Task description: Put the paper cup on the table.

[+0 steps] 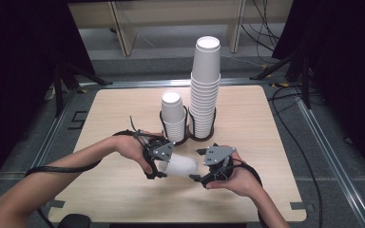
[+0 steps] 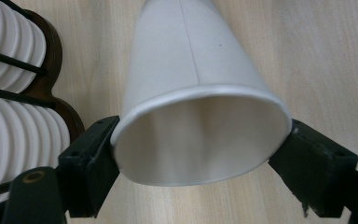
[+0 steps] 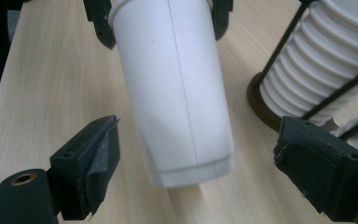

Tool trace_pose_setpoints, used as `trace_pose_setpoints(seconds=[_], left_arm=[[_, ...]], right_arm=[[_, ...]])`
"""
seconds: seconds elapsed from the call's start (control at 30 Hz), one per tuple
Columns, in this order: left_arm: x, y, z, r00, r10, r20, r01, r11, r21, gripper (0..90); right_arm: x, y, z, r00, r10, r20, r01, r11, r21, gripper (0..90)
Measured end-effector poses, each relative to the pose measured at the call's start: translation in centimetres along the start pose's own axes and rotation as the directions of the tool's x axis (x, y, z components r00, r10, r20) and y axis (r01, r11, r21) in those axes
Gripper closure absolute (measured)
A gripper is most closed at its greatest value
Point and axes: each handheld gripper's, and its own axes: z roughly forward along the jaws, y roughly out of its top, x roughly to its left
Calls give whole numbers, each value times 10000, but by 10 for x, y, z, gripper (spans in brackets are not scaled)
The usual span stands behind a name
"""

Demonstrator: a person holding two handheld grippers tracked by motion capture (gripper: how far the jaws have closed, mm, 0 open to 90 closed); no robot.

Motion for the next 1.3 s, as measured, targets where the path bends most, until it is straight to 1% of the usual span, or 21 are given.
trace_pose_setpoints(seconds=[0.03,0.07,0.2,0.27,0.3,0.33,0.4,0.43,0.47,0.5,0.53,0.63,0.7,0.73,0.77,0.83,0.87,1.2,1.23,1.27,1.3], left_arm=[[0,0,0,10000,16,13,-16,10000,30,184],[0,1,0,10000,23,26,-23,10000,30,184],[1,2,-2,9999,131,-26,-131,9999,45,184],[0,3,-2,9999,133,35,-133,9999,45,184],[0,3,-2,9999,143,10,-143,9999,46,184],[0,3,-3,9998,172,46,-173,9998,103,184],[0,4,-3,9998,194,33,-194,9998,109,184],[0,4,-3,9997,218,60,-219,9997,145,184],[0,4,-3,9997,218,60,-219,9997,145,184],[0,4,-4,9999,152,26,-153,9999,65,184],[0,4,-4,9999,130,34,-130,9999,61,184],[1,5,-4,9997,225,-4,-225,9997,54,184],[1,6,-5,9997,242,-9,-242,9997,16,184],[0,6,-5,9997,255,44,-255,9997,46,184],[0,7,-5,9997,259,47,-259,9997,41,184],[0,7,-5,9996,274,60,-275,9996,62,184],[0,7,-5,9996,283,45,-283,9996,46,184],[0,8,-5,9993,375,68,-375,9993,81,184],[0,8,-5,9993,374,62,-375,9993,76,184],[0,9,-6,9992,386,51,-386,9992,68,184],[0,9,-6,9992,392,52,-392,9992,67,184]], right_arm=[[0,3,2,9998,-178,-12,178,9998,-32,145],[1,4,4,9999,-26,-111,26,10000,-13,145],[2,11,12,9996,-31,-289,29,10000,-74,145],[1,14,15,9992,-280,-291,276,9995,-152,144],[2,14,17,9993,-169,-330,165,9998,-120,144],[2,15,19,9993,-158,-345,153,9998,-133,144],[3,15,21,9991,-85,-404,81,9999,-95,143],[2,15,22,9990,-269,-344,265,9996,-139,143],[2,15,22,9990,-269,-344,265,9996,-139,143],[3,15,25,9989,-148,-455,143,9998,-123,142],[3,15,25,9990,-235,-383,230,9996,-134,142],[3,15,27,9988,-225,-435,220,9997,-106,141],[4,15,29,9988,-90,-477,87,9999,-62,140],[3,15,29,9987,-125,-491,121,9999,-79,140],[2,16,30,9983,-403,-431,397,9991,-138,140],[2,16,31,9982,-399,-449,394,9991,-123,140],[4,15,32,9984,-148,-542,148,9999,2,140],[5,15,38,9974,-223,-681,233,9996,138,147],[5,15,39,9974,-255,-675,264,9996,126,149],[5,15,39,9971,-411,-633,418,9991,93,149],[5,15,40,9972,-236,-711,246,9996,130,149]])
